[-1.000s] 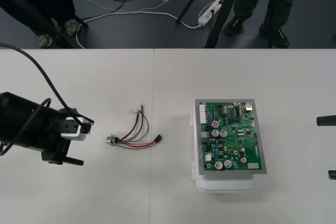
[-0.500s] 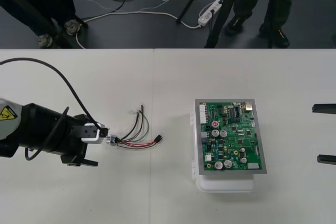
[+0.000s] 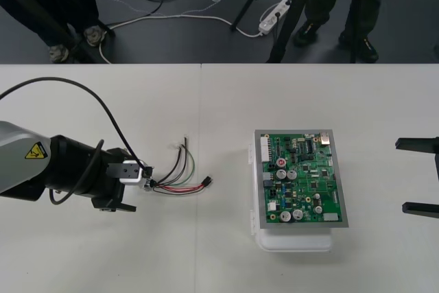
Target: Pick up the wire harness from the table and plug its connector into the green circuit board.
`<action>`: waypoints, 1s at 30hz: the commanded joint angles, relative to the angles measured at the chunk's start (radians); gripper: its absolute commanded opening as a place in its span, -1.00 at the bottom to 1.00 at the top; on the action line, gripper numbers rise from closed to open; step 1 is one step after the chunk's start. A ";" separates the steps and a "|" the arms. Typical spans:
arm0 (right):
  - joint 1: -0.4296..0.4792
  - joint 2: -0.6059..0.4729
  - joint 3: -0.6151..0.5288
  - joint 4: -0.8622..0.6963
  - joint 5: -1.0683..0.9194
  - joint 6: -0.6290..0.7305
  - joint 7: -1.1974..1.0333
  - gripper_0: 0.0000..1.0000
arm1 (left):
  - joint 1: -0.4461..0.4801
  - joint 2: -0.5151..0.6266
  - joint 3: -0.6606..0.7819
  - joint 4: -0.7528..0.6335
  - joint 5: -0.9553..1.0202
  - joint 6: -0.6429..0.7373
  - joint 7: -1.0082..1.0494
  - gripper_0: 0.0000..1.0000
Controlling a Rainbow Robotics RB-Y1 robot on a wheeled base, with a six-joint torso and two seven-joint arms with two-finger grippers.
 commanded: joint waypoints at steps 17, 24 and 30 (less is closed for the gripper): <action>-0.350 -0.121 0.547 0.298 -0.305 -0.086 0.453 1.00 | -0.273 -0.049 -0.294 0.154 -0.006 0.107 0.110 1.00; -0.389 -0.124 0.576 0.332 -0.321 -0.135 0.476 1.00 | -0.302 -0.077 -0.332 0.179 -0.009 0.117 0.115 1.00; -0.390 -0.124 0.577 0.355 -0.314 -0.143 0.485 1.00 | -0.317 -0.109 -0.350 0.217 -0.018 0.117 0.115 1.00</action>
